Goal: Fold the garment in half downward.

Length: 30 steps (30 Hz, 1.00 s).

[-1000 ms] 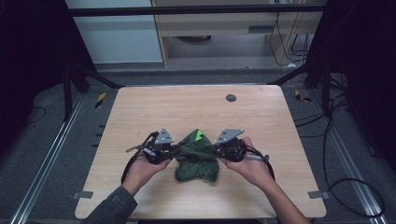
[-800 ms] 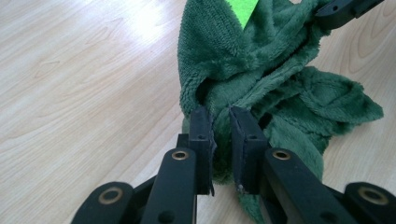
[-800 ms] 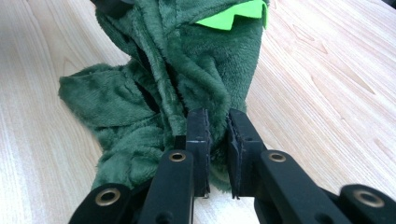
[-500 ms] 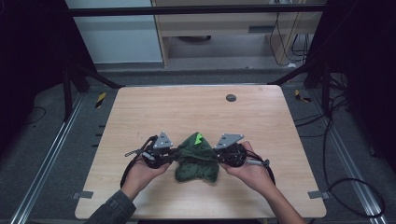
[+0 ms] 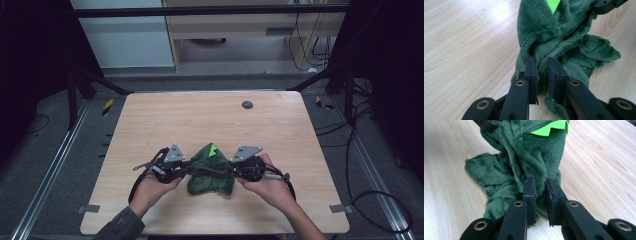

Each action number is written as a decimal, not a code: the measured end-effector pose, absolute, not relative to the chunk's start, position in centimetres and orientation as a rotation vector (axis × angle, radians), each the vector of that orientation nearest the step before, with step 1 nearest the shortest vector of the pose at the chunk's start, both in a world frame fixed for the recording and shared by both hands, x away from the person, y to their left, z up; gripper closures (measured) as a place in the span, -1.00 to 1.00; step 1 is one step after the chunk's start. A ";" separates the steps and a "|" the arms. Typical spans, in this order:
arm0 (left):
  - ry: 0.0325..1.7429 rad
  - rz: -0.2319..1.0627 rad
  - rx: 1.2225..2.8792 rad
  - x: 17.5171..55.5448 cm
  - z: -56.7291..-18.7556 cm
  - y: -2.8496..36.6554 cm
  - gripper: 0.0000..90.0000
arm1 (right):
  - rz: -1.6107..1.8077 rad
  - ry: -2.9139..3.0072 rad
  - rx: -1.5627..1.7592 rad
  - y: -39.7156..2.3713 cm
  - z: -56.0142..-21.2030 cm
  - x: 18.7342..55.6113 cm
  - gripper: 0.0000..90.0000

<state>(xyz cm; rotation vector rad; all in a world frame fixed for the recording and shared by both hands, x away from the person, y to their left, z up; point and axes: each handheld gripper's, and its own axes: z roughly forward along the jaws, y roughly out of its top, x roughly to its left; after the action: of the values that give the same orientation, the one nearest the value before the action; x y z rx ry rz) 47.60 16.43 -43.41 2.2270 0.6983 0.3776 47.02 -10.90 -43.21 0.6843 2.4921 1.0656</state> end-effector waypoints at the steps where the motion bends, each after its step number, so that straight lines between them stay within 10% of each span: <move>1: 0.698 0.377 2.227 47.6 -43.4 16.4 0.76 | 1.066 2.492 0.684 -10.9 -43.2 47.0 0.75; 30: 0.694 0.371 2.206 46.0 -44.4 16.9 0.68 | 1.086 2.510 0.666 -10.7 -43.7 45.3 0.73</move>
<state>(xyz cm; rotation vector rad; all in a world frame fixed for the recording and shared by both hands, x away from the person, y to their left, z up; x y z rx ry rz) 46.00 16.91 -44.38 2.2065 0.6944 0.3711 45.30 -10.72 -43.74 0.6665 2.5096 1.0863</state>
